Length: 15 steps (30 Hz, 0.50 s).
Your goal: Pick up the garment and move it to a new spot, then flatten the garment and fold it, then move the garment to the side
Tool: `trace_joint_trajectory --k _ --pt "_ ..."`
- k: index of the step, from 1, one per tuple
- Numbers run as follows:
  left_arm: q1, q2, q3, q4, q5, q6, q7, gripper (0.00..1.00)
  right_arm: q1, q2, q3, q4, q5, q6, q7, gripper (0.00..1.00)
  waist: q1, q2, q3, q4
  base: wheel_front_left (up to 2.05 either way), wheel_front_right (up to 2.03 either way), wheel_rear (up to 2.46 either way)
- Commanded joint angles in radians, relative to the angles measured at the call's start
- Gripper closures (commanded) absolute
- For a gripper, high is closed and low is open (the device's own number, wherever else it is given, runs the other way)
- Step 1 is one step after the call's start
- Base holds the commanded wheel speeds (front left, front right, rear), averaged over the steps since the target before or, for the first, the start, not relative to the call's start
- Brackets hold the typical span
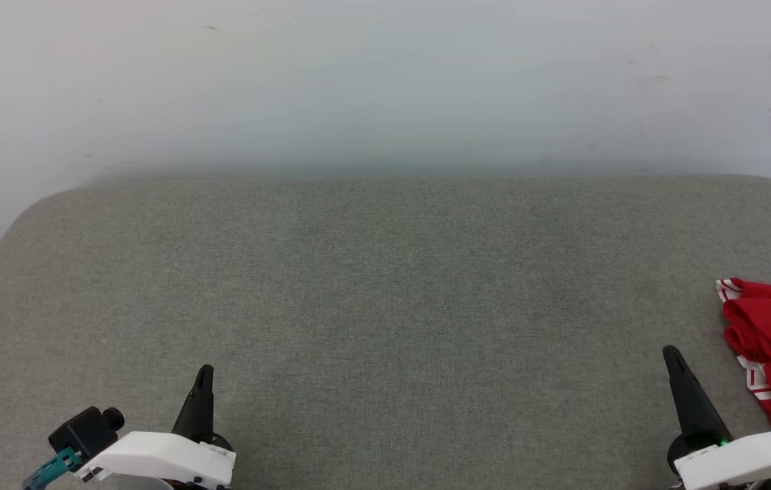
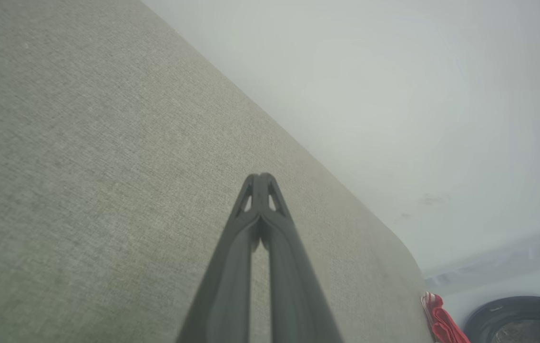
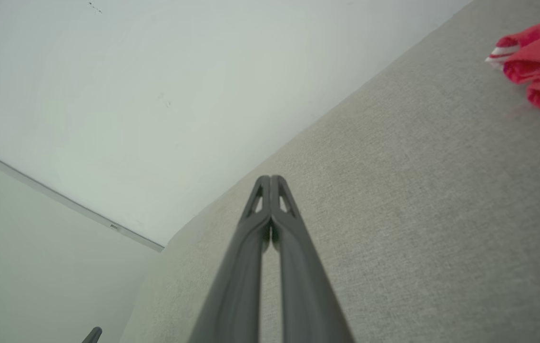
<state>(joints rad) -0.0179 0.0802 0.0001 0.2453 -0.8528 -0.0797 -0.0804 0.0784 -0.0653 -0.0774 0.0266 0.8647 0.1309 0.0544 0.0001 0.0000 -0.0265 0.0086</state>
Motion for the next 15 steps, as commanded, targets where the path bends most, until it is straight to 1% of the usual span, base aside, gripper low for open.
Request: trace_joint_trajectory --k 1,15 --pt "-0.029 -0.001 0.008 -0.013 -0.034 -0.01 0.01 1.0 -0.033 -0.009 0.0 -0.001 0.038 0.0 0.001 1.0 -0.0001 0.0 0.001 0.0 0.0 0.0 0.0" --pt "-0.045 -0.008 0.033 -0.01 -0.2 -0.018 0.053 1.0 -0.069 -0.01 0.0 0.049 0.208 0.0 0.008 1.0 -0.0001 0.0 0.006 -0.002 0.0 0.0 0.0"
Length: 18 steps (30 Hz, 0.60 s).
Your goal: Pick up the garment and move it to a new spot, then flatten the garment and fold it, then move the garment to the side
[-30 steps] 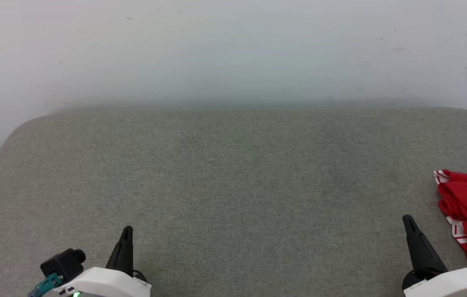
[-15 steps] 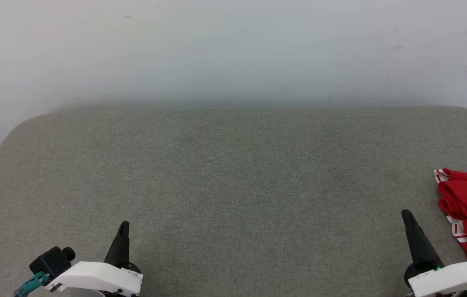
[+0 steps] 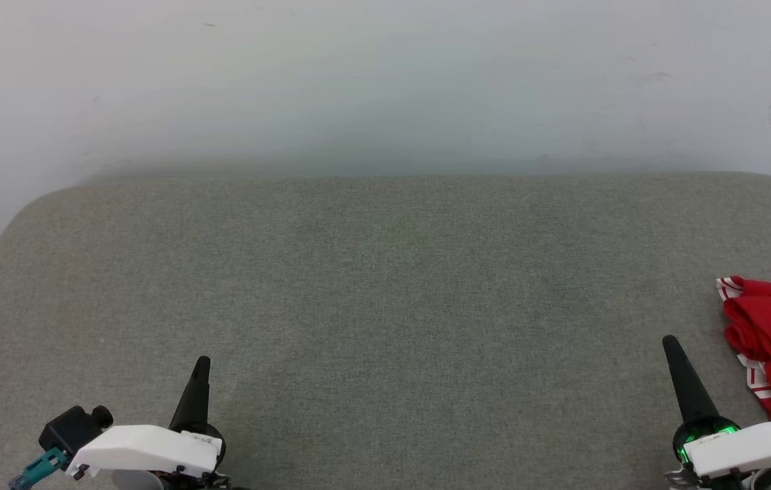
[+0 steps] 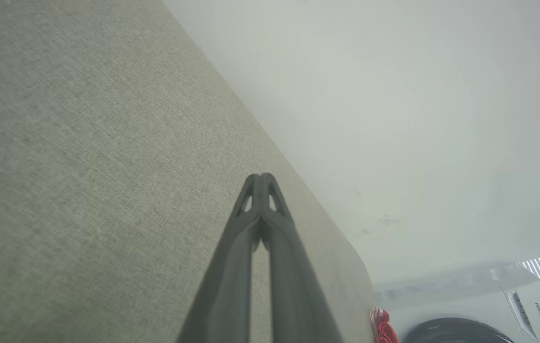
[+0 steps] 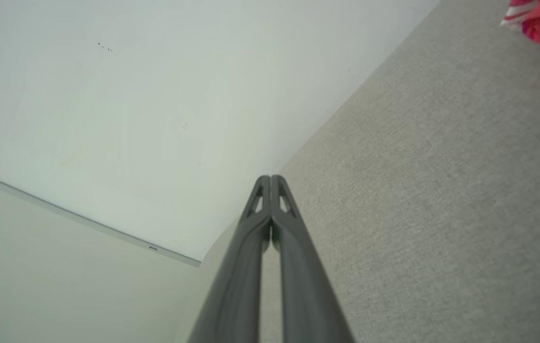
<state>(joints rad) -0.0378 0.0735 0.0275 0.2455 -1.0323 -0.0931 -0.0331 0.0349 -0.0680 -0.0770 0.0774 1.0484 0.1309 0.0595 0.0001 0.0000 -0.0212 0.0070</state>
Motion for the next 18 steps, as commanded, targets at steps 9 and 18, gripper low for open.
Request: trace_joint_trajectory --k 9,18 --pt "-0.035 -0.005 0.02 -0.009 -0.116 -0.012 0.03 1.0 -0.048 -0.007 -0.001 0.027 0.121 0.0 0.008 1.0 -0.0001 0.0 0.004 -0.001 0.0 0.0 0.0" --pt "-0.042 -0.008 0.033 -0.008 -0.205 -0.017 0.053 1.0 -0.067 -0.007 -0.002 0.054 0.211 0.0 0.012 1.0 -0.0001 0.0 0.007 -0.002 0.0 0.0 0.0"
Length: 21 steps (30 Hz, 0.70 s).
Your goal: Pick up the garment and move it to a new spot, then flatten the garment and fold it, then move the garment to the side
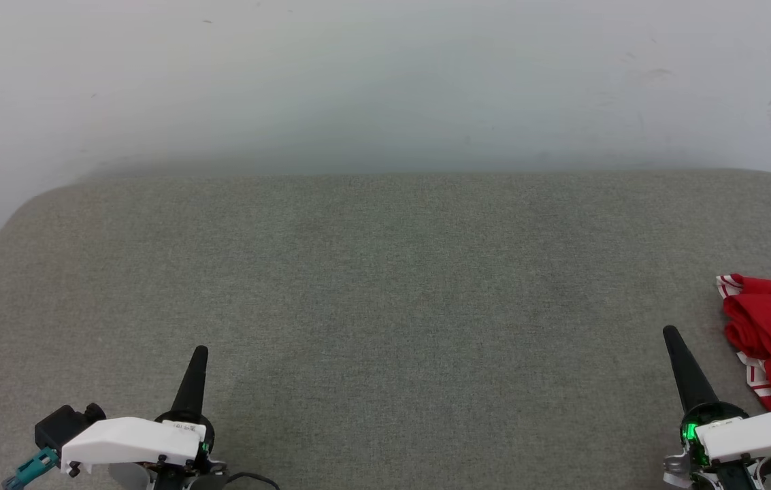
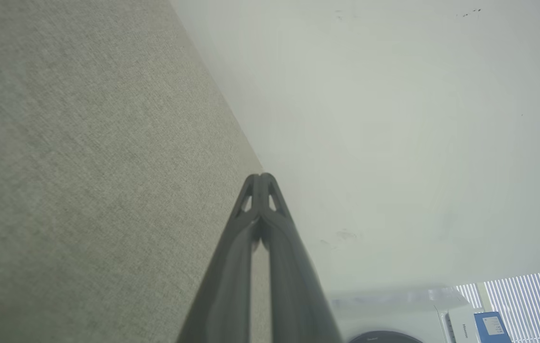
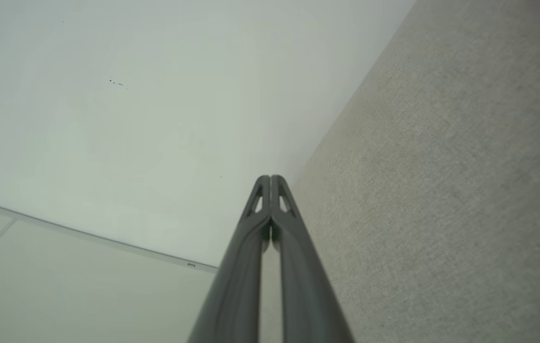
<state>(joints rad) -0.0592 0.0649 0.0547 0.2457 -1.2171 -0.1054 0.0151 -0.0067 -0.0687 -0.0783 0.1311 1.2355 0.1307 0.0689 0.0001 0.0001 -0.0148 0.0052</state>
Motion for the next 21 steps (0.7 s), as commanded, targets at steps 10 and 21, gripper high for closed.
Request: trace_joint_trajectory --k 10,21 --pt "-0.031 -0.003 0.02 -0.006 -0.111 -0.01 0.028 1.0 -0.046 -0.005 -0.003 0.028 0.114 0.0 0.009 1.0 0.0 -0.0001 0.004 -0.001 0.0 0.0 0.0" --pt "-0.038 -0.007 0.033 -0.004 -0.202 -0.016 0.052 1.0 -0.065 -0.004 -0.006 0.056 0.206 0.0 0.013 1.0 0.0 -0.0001 0.008 -0.002 0.0 0.0 0.0"
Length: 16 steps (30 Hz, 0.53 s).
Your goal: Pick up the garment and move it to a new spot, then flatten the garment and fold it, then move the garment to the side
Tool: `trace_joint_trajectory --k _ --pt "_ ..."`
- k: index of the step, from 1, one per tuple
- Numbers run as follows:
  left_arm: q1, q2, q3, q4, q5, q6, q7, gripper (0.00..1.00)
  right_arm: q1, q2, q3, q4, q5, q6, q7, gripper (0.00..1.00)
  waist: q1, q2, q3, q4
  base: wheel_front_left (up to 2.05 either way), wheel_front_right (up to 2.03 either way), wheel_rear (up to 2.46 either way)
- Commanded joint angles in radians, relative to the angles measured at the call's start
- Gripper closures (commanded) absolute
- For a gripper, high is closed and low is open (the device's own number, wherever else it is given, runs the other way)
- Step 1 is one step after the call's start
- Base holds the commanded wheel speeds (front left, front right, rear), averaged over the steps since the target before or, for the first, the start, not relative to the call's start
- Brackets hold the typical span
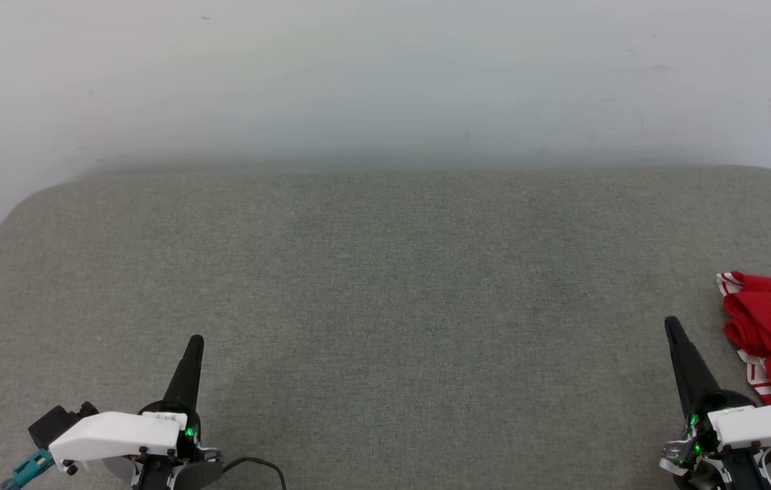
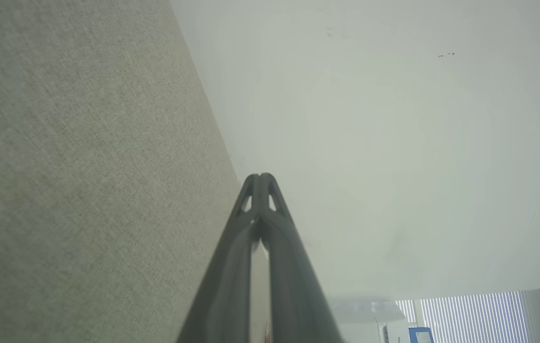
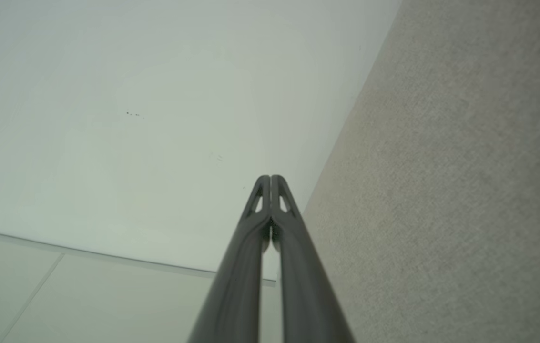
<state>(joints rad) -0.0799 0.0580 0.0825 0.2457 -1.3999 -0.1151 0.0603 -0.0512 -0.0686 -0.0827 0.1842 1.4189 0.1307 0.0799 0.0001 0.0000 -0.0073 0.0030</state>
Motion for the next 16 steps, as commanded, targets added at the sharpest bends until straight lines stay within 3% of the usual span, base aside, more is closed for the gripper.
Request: trace_joint_trajectory --k 1,16 --pt "-0.018 -0.001 0.007 -0.004 -0.027 -0.007 0.009 1.0 -0.023 -0.004 -0.002 0.005 0.03 0.0 0.003 1.0 -0.0001 0.0 0.001 0.0 0.0 0.0 0.0" --pt "-0.028 -0.005 0.022 -0.002 -0.131 -0.013 0.036 1.0 -0.044 -0.001 -0.005 0.037 0.134 0.0 0.009 1.0 -0.0001 0.0 0.006 -0.002 0.0 0.0 0.0"
